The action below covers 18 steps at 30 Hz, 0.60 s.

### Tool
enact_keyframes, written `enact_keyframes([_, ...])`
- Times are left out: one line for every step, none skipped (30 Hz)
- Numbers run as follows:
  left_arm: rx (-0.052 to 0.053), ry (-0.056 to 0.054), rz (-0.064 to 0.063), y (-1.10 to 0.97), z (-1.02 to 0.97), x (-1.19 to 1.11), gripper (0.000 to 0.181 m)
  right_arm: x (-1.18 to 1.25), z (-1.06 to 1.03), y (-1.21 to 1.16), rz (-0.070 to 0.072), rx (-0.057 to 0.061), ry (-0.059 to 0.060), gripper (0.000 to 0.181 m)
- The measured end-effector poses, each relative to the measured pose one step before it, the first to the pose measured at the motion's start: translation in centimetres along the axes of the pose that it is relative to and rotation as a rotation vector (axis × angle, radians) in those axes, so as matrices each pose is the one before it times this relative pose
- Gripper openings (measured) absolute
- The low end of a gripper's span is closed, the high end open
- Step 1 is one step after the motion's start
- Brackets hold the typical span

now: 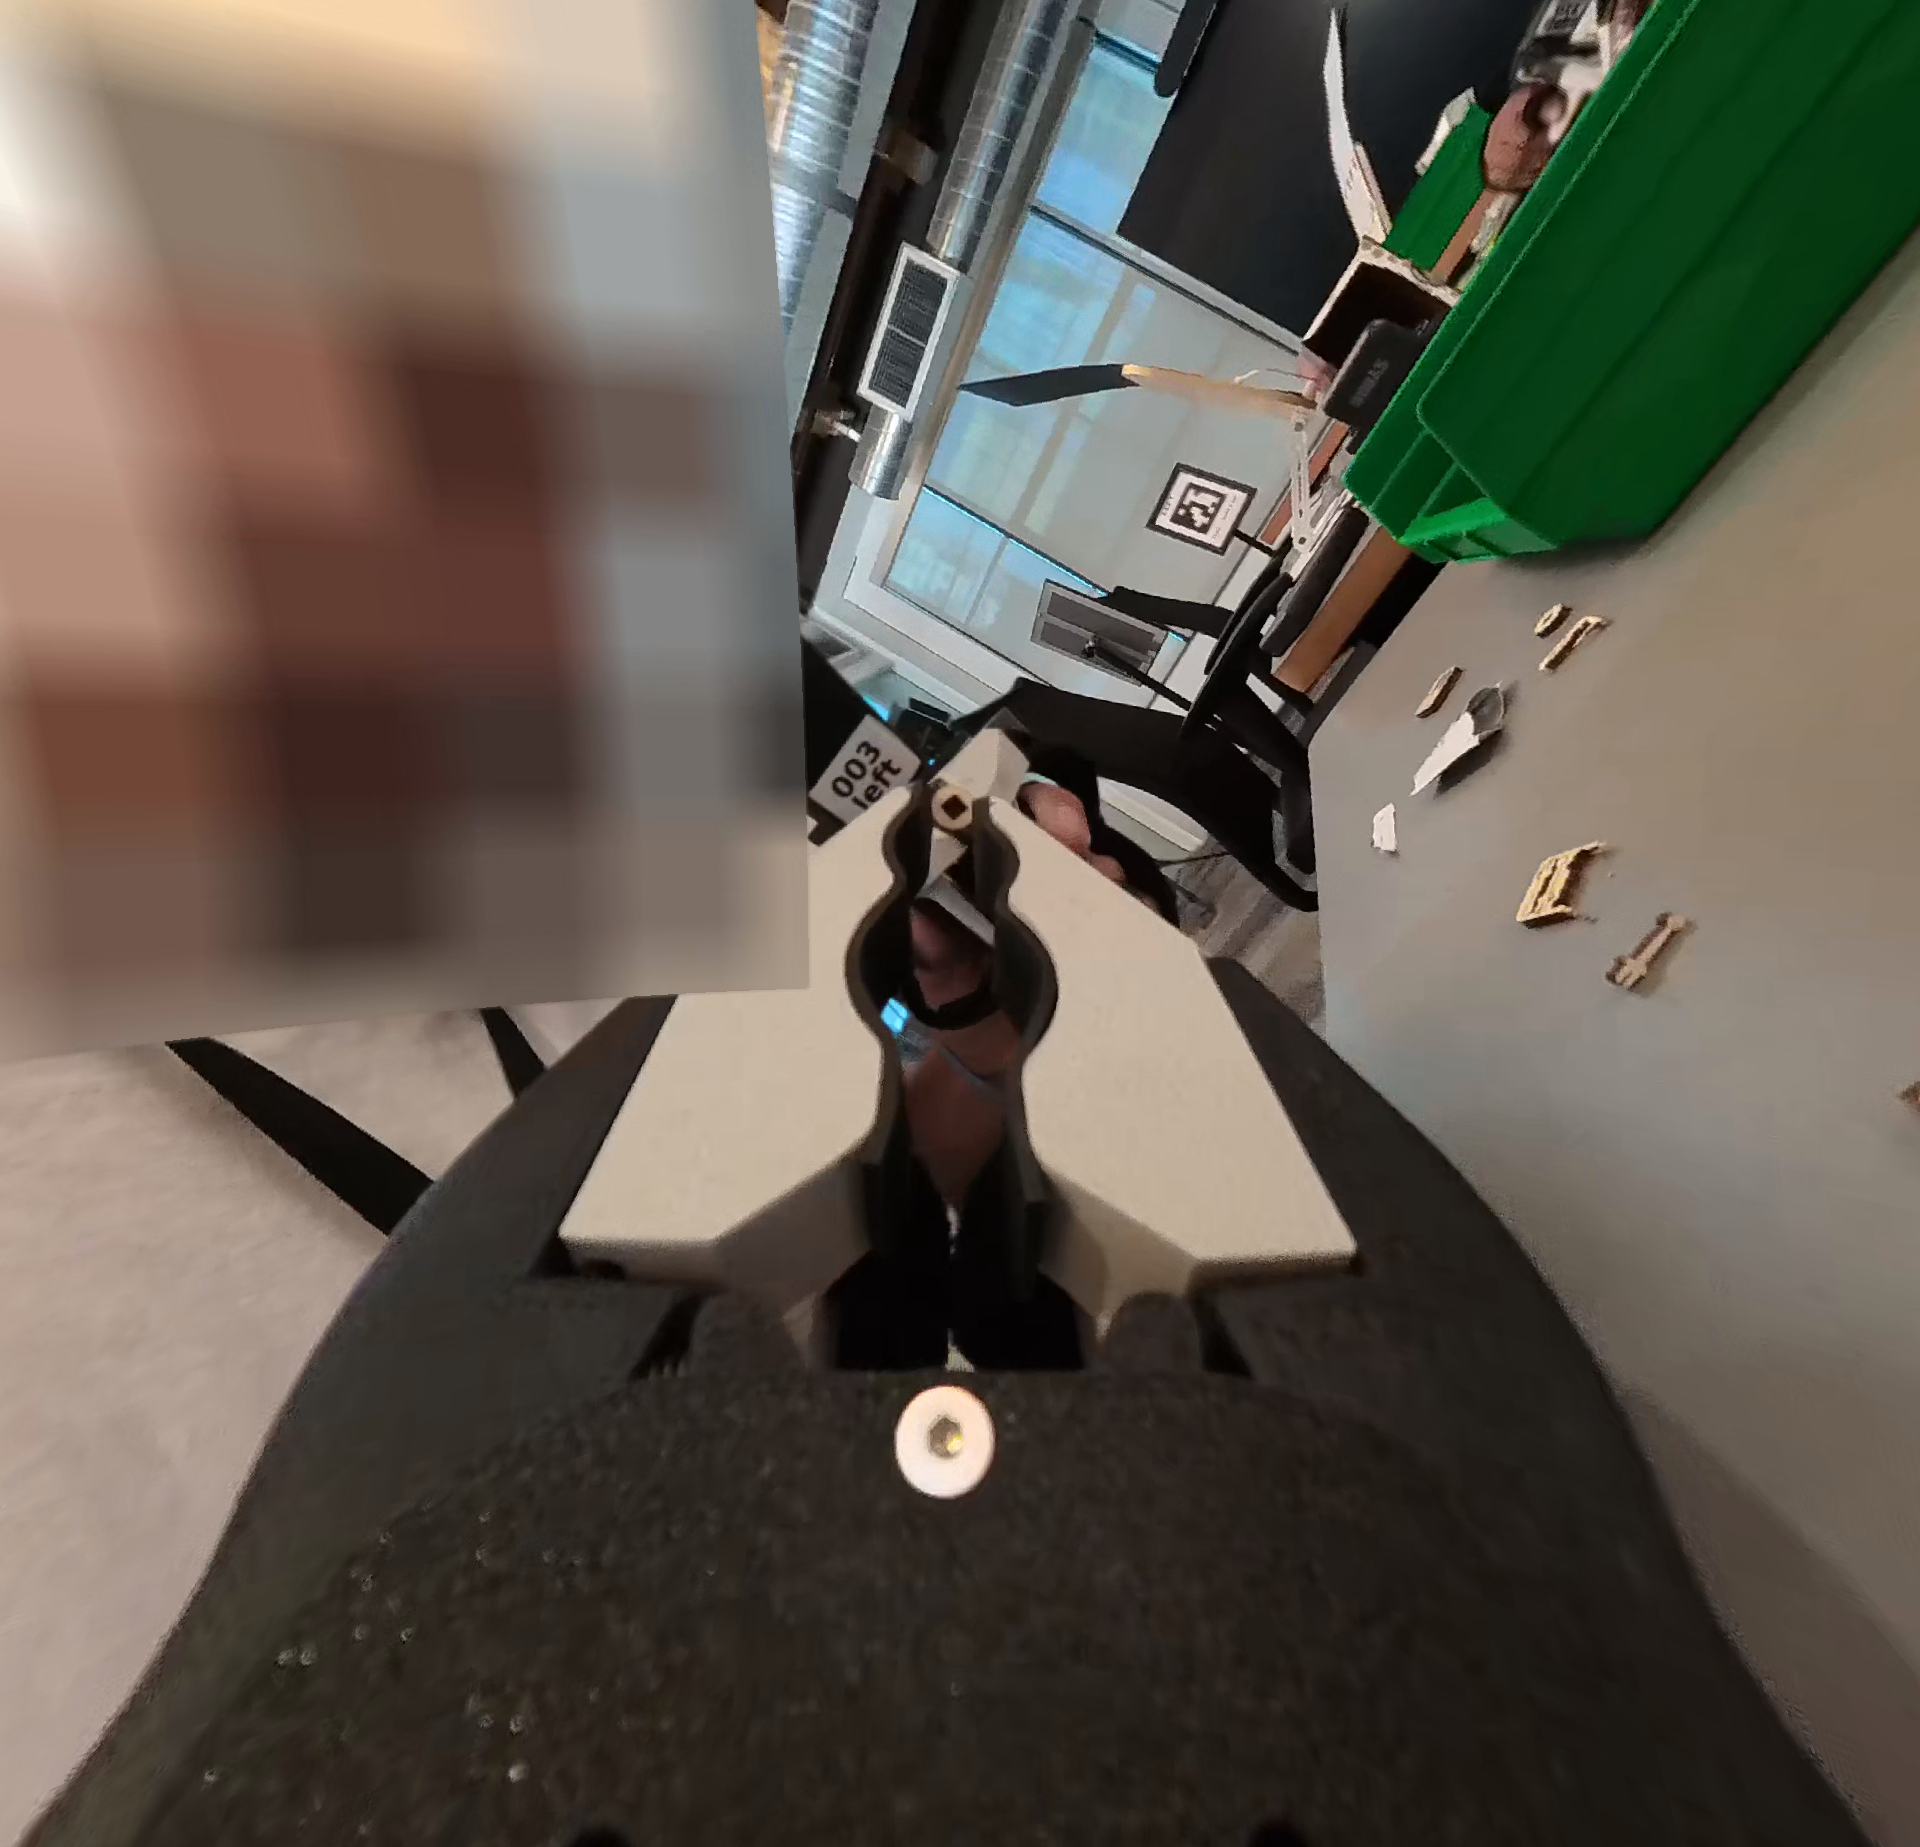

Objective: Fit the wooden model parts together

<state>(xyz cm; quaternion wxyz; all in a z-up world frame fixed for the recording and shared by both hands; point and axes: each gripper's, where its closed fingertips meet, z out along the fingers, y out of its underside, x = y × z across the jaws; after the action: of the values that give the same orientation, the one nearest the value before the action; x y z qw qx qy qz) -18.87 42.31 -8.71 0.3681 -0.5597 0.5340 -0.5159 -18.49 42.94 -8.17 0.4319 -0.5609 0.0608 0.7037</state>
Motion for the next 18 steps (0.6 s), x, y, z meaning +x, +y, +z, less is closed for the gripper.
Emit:
enact_keyframes([-0.0061,-0.0071,0.0179,0.07,0.022,0.044,0.0,-0.054,-0.032,0.042,0.0225,0.01,-0.0062,0.005])
enact_keyframes([-0.0056,-0.0095,0.0139,0.069,0.02,-0.025,0.0,0.098,-0.033,0.019,0.017,0.0128,0.0028,0.005])
enact_keyframes([-0.0083,-0.0096,0.0176,0.129,0.039,-0.02,0.0,0.067,-0.034,0.013,0.0141,0.013,0.0015,0.005])
enact_keyframes([-0.0096,-0.0093,0.0181,0.138,0.047,-0.019,0.0,0.08,-0.053,0.039,0.0109,0.0092,0.0005,0.005])
enact_keyframes([-0.01,-0.0081,0.0165,0.135,0.051,-0.001,0.0,0.108,-0.069,0.035,0.0068,0.0058,0.0028,0.005])
enact_keyframes([-0.0116,-0.0034,0.0147,0.182,0.074,0.043,0.0,0.079,-0.085,0.036,0.0006,0.0004,0.0032,0.005])
enact_keyframes([-0.0127,-0.0055,0.0147,0.198,0.076,0.002,0.0,0.144,-0.079,0.042,-0.0093,-0.0025,0.0126,0.006])
enact_keyframes([-0.0133,-0.0103,0.0167,0.193,0.069,-0.058,0.0,0.154,-0.044,0.013,-0.014,-0.0013,0.0188,0.006])
enact_keyframes([-0.0094,-0.0102,0.0137,0.129,0.075,-0.021,0.0,0.076,-0.024,-0.002,-0.0162,0.0011,0.0182,0.006])
enact_keyframes([-0.0058,-0.0063,0.008,0.082,0.076,0.038,0.0,0.112,-0.065,-0.011,-0.0161,-0.0038,0.0228,0.006])
enact_keyframes([-0.0038,-0.0028,0.0052,0.065,0.081,0.077,0.0,-0.02,-0.053,0.001,-0.0265,-0.0087,0.019,0.006])
enact_keyframes([-0.0031,-0.0003,0.0019,0.028,0.063,0.067,0.0,0.006,-0.066,0.009,-0.036,-0.0127,0.0256,0.006])
enact_keyframes([-0.0036,0.0027,-0.0037,0.056,0.058,0.028,0.0,0.006,-0.035,0.008,-0.0449,-0.0153,0.0296,0.006])
enact_keyframes([-0.0046,0.003,-0.004,0.094,0.034,-0.024,0.0,-0.015,-0.016,0.068,-0.0389,-0.021,0.0243,0.006])
enact_keyframes([-0.0036,0.0026,0.0005,0.057,-0.017,-0.027,0.0,-0.001,-0.031,0.085,-0.0266,-0.0221,0.0174,0.006])
enact_keyframes([-0.0045,0.0012,0.0044,0.063,0.0,-0.016,0.0,0.01,-0.038,0.078,-0.0196,-0.0183,0.0134,0.006])
enact_keyframes([-0.0048,-0.0002,0.0047,0.063,0.043,0.018,0.0,0.019,-0.044,0.038,-0.0154,-0.0111,0.0102,0.006])
enact_keyframes([-0.0063,-0.0005,0.0049,0.093,0.069,0.041,0.0,0.063,-0.073,0.016,-0.0012,-0.0053,0.0067,0.006])
